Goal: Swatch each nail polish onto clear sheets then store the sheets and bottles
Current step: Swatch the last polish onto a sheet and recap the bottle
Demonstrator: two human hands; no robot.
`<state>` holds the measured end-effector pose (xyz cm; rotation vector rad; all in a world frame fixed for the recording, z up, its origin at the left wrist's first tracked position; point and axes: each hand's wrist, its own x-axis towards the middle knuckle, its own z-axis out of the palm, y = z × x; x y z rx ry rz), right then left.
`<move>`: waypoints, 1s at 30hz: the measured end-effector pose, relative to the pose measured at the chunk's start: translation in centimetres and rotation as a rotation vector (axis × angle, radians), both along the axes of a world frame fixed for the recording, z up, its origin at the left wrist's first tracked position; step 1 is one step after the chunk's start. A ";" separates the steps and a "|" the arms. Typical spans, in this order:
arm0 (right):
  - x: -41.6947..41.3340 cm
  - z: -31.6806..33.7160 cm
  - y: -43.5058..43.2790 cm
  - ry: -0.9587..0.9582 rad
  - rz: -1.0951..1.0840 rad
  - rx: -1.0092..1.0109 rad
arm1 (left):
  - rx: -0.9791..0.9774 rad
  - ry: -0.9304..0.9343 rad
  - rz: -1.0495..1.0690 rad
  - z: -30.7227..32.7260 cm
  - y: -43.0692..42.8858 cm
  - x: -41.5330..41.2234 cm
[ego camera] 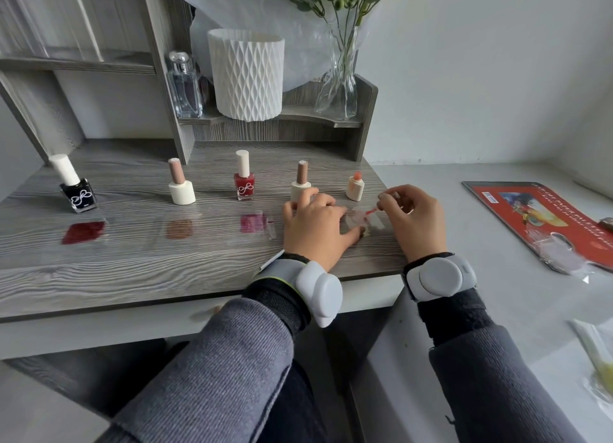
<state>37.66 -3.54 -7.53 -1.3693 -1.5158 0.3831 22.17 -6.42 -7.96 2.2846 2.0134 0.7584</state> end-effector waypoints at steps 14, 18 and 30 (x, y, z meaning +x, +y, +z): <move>0.0 0.0 0.1 -0.002 0.029 -0.007 | 0.002 0.007 -0.004 0.0 0.0 0.0; 0.0 -0.1 0.0 -0.060 0.065 0.004 | 0.011 -0.002 0.000 -0.1 0.1 0.0; -0.1 -0.1 0.0 -0.090 0.084 0.018 | 0.007 -0.001 0.001 0.0 0.0 0.0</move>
